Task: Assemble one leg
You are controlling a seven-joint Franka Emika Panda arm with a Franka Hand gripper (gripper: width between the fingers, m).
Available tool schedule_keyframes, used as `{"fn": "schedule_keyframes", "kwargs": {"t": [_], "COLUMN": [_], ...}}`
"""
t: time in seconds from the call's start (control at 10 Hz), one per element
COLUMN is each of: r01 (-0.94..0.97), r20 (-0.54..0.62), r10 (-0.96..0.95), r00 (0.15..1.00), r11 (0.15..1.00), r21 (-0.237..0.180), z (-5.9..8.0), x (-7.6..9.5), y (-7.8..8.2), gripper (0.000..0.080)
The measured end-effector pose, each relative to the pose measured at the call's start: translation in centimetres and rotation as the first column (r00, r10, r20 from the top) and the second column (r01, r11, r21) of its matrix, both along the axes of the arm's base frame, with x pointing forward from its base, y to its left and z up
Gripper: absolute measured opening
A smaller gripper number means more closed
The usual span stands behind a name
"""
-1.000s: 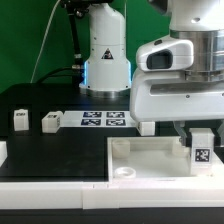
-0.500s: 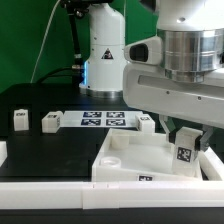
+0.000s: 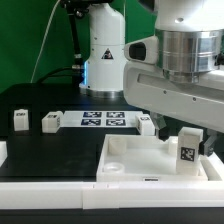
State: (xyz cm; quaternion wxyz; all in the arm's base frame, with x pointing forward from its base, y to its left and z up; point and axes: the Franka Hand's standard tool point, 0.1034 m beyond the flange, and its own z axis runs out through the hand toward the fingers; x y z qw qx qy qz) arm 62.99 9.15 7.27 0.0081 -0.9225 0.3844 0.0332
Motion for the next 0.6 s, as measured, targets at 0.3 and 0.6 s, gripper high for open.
{"fn": "schedule_keyframes", "kwargs": {"t": [0.3, 0.6], "r01": [0.0, 0.0], "r20": [0.0, 0.0], "r10": [0.0, 0.0], "r00": [1.0, 1.0], "r11": [1.0, 1.0], "r21": [0.0, 0.0], "z": [-0.04, -0.06], "x": [0.0, -0.01], "y": [0.0, -0.01], "gripper": [0.0645, 0.0649]}}
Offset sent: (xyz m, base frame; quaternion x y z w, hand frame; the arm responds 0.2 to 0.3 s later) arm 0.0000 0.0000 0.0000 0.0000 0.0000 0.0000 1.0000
